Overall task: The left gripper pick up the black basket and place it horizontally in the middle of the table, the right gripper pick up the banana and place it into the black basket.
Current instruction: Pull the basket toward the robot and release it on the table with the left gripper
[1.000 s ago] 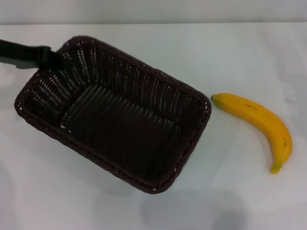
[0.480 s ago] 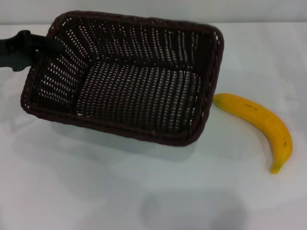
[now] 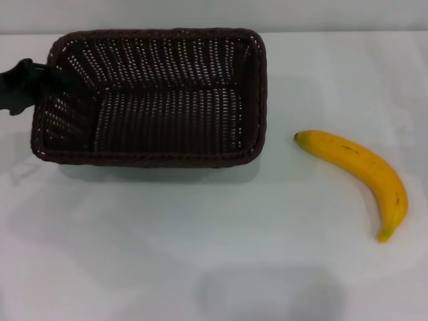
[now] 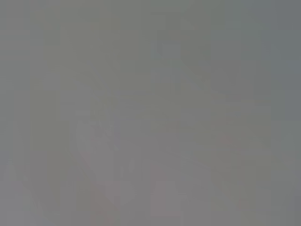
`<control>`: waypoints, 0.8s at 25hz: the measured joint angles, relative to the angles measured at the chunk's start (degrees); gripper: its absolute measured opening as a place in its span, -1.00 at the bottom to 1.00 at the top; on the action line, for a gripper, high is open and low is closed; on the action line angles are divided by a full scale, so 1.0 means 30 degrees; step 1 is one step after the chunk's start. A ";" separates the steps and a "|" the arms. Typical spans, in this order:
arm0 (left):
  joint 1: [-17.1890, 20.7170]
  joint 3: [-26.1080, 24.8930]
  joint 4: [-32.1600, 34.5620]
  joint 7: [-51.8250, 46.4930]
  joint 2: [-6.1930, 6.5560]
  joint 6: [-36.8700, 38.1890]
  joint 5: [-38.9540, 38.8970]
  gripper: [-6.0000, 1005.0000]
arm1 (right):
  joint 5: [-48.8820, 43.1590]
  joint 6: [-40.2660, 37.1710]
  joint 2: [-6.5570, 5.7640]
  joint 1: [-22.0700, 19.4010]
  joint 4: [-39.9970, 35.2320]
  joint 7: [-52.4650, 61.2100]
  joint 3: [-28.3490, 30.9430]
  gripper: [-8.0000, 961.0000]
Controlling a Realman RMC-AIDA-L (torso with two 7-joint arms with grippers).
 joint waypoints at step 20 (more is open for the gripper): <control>-0.1708 0.0224 -0.0439 0.0013 -0.0786 0.1139 0.1542 -0.54 | -0.0001 -0.0546 -0.0011 0.0187 -0.0246 -0.0015 0.0020 0.81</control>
